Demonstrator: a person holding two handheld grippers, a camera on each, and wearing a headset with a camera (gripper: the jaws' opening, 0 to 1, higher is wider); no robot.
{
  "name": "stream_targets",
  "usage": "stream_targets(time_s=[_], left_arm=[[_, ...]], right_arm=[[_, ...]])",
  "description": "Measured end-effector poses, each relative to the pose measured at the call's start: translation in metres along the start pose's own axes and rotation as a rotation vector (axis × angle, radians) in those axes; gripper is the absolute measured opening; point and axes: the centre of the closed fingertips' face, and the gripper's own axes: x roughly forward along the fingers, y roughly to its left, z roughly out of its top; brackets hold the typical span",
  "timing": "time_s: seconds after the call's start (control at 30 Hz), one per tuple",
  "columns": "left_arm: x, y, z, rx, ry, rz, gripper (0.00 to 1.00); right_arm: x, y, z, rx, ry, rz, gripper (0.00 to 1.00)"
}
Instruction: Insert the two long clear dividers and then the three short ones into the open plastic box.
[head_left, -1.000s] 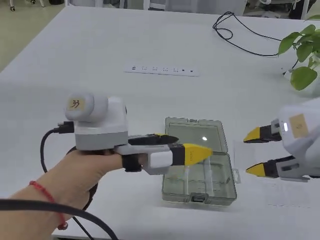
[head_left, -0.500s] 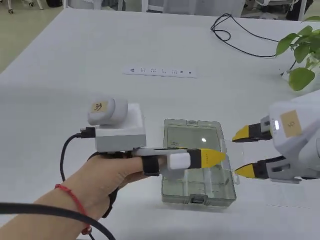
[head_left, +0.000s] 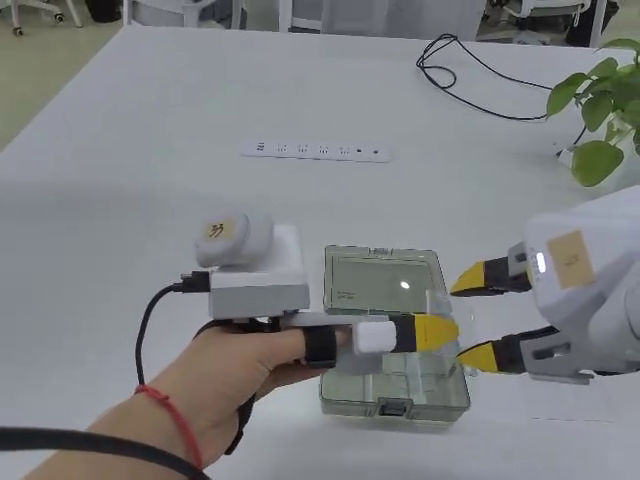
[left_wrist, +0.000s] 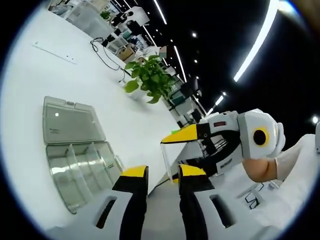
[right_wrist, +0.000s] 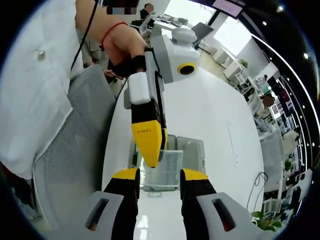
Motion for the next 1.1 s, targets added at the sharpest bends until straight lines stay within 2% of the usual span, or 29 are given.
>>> stream_targets(time_s=[0.2, 0.57, 1.03, 1.1], left_arm=[[0.0012, 0.0011, -0.0019, -0.006, 0.006, -0.002, 0.14], [0.0035, -0.0034, -0.0051, -0.013, 0.010, -0.023, 0.00], [0.0025, -0.0042, -0.0026, -0.031, -0.009, -0.017, 0.00], [0.0023, -0.0018, 0.0003, -0.005, -0.021, -0.012, 0.00]], right_arm=[[-0.0002, 0.0023, 0.0023, -0.005, 0.003, 0.006, 0.33], [0.0009, 0.0043, 0.0012, -0.016, 0.017, 0.010, 0.33], [0.0020, 0.0016, 0.0029, -0.036, 0.017, -0.011, 0.33], [0.0015, -0.0007, 0.0038, -0.027, 0.014, -0.017, 0.34]])
